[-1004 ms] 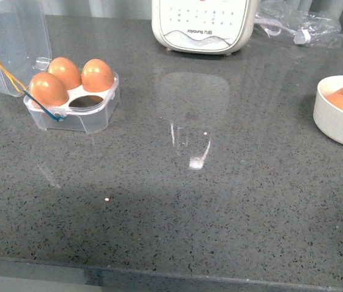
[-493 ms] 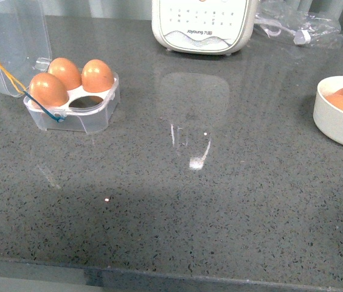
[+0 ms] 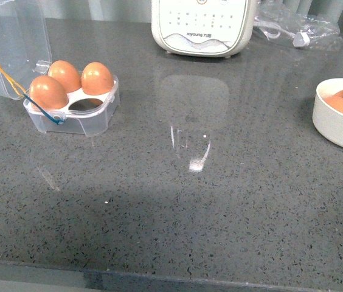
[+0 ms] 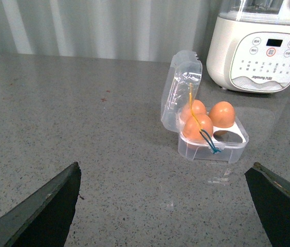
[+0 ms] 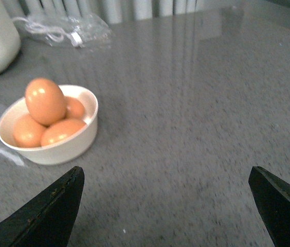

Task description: Put egg into box

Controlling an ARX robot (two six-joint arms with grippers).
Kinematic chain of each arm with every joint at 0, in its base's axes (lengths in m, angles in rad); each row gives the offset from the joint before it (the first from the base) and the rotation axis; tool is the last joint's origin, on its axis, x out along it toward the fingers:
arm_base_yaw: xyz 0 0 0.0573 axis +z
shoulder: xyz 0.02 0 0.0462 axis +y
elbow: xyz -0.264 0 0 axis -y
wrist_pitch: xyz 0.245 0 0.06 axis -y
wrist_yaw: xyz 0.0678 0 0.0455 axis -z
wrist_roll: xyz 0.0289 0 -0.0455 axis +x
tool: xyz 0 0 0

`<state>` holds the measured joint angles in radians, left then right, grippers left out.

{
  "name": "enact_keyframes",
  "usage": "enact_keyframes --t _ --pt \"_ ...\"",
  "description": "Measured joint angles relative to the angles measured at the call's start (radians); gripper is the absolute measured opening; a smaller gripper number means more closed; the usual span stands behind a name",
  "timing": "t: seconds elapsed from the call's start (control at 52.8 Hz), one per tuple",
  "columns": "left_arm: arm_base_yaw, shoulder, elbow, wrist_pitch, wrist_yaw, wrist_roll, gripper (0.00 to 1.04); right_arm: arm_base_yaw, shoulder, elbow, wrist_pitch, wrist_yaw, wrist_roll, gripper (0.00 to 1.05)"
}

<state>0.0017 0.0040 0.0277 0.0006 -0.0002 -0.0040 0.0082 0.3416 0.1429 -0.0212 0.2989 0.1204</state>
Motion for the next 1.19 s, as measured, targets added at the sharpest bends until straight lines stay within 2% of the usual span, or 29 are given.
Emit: enact_keyframes --t 0.076,0.133,0.171,0.322,0.398,0.55,0.872,1.194 --pt "0.000 0.000 0.000 0.000 0.000 0.000 0.98 -0.064 0.080 0.039 0.068 -0.108 -0.031 0.97" --pt "0.000 -0.001 0.000 0.000 0.000 0.000 0.98 -0.140 0.200 0.099 0.152 -0.266 -0.100 0.97" --pt "0.000 -0.001 0.000 0.000 0.000 0.000 0.98 -0.170 0.267 0.124 0.195 -0.330 -0.138 0.97" --pt "0.000 -0.001 0.000 0.000 0.000 0.000 0.98 -0.229 0.503 0.187 0.313 -0.467 -0.210 0.97" --pt "0.000 0.000 0.000 0.000 0.000 0.000 0.98 -0.232 0.649 0.222 0.380 -0.579 -0.214 0.97" --pt "0.000 -0.001 0.000 0.000 0.000 0.000 0.98 -0.170 0.853 0.267 0.513 -0.545 -0.272 0.97" --pt "0.000 -0.001 0.000 0.000 0.000 0.000 0.98 -0.071 1.029 0.330 0.610 -0.571 -0.292 0.97" --pt "0.000 -0.001 0.000 0.000 0.000 0.000 0.98 -0.056 1.174 0.422 0.659 -0.555 -0.254 0.97"
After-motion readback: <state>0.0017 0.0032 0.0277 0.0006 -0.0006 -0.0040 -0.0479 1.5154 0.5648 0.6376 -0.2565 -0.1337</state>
